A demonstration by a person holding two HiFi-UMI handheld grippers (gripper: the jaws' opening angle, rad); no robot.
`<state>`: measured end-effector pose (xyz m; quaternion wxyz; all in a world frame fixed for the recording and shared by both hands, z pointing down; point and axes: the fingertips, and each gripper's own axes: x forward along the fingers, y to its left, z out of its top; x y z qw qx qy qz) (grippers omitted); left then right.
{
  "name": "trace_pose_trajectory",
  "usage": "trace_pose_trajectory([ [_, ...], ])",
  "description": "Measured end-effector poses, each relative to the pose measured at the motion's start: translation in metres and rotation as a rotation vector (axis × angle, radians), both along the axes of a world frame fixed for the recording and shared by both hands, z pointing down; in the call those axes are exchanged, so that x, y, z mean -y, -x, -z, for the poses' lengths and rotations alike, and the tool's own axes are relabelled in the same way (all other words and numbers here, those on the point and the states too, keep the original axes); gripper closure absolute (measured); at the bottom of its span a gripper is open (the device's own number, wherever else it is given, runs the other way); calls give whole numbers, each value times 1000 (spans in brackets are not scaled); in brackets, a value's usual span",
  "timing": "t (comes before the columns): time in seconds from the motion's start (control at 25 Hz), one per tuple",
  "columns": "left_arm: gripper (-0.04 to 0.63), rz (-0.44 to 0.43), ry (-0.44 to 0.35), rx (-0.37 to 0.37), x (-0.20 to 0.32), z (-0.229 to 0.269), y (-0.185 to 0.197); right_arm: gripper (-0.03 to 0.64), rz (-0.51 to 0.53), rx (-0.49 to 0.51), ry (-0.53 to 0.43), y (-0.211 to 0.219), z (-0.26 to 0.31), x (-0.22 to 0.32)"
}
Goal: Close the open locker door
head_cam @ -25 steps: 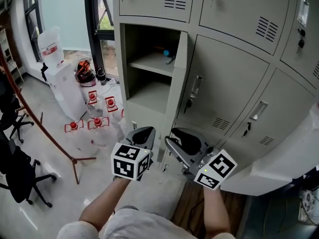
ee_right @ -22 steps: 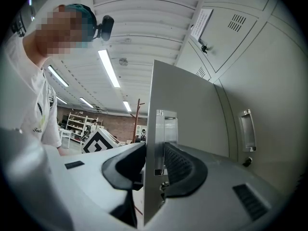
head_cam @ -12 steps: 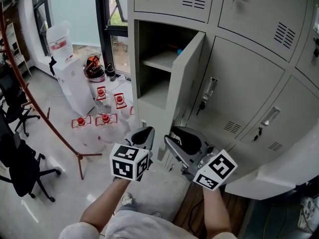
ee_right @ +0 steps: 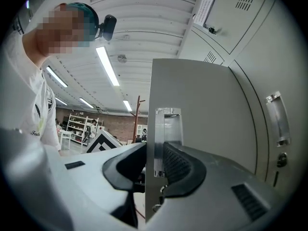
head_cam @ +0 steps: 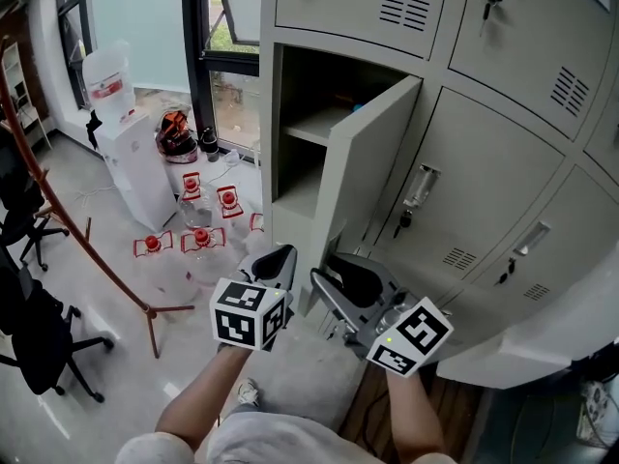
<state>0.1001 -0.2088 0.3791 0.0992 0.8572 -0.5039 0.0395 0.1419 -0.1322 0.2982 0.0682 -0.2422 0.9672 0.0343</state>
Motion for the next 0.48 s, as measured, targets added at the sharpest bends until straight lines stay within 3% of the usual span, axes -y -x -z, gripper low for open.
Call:
trace_pose_trajectory([
  [0.48,591,-19,19,-21,41,-8,56,517,-53,-52,-6,56,1,39],
])
